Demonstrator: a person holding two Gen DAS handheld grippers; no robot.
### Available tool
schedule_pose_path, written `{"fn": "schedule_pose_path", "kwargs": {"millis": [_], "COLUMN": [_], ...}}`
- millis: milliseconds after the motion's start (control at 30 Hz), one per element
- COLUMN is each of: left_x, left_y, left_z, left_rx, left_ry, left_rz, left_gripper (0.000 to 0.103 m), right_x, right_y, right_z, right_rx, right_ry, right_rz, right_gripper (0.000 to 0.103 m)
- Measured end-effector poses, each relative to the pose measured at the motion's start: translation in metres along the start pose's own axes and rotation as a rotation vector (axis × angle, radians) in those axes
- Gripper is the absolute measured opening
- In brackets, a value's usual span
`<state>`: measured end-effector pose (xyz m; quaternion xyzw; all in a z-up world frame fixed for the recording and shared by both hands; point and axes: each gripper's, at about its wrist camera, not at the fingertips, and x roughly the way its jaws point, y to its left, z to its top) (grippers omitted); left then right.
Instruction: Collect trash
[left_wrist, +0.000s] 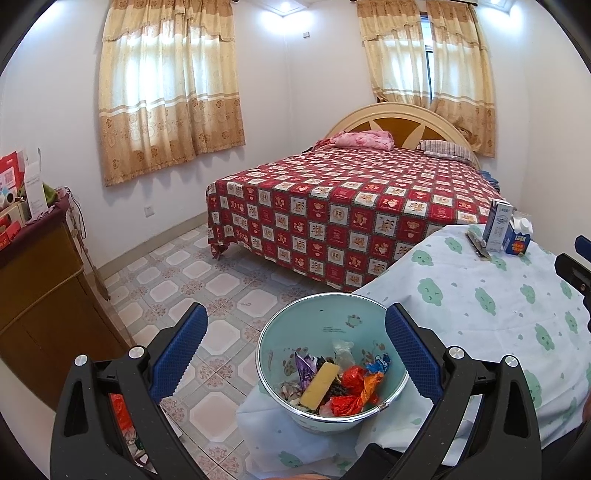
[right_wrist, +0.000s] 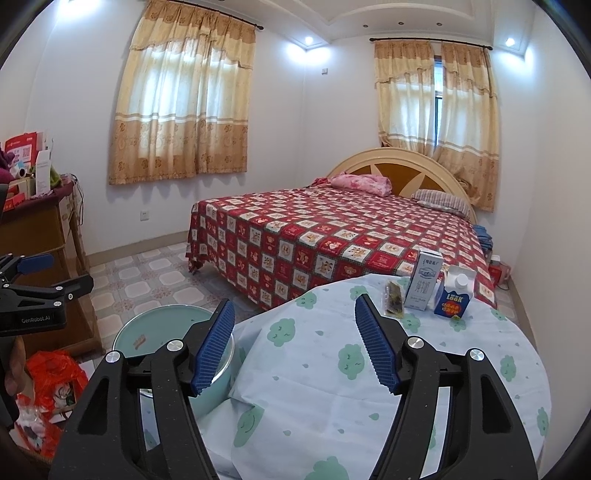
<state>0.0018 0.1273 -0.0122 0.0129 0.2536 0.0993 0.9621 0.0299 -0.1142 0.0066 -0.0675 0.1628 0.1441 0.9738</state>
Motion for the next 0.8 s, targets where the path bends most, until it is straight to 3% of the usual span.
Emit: {"fn": "schedule_pose_path", "kwargs": {"millis": [333,533,667,800], "left_x": [0.001,0.002,0.003,0.006], "left_y": [-0.002,-0.005,-0.002,-0.002], "left_z": [0.0,-0.001,0.0,-0.001], "left_rx": [0.016,0.029,0.022,0.017], "left_ry": [0.005,0.013,0.018,0.02], "left_rz": [0.005,-0.003,-0.012,-0.001], "left_gripper": [0.095,0.095,0.095,0.095], "right_x": [0.001,0.009,0.035,0.062], "right_y": [-0.001,-0.022,-0.082,-0.164], "right_z": [0.0,-0.007,-0.017,-0.038], "right_rx": [0.001,0.027,0.12,0.233], "right_ry": [0.002,0.034,0.148,0.27], "right_rz": [-0.002,-0.024,-0.104,-0.241], "right_gripper": [0.071,0.074,0.079,0.08]}}
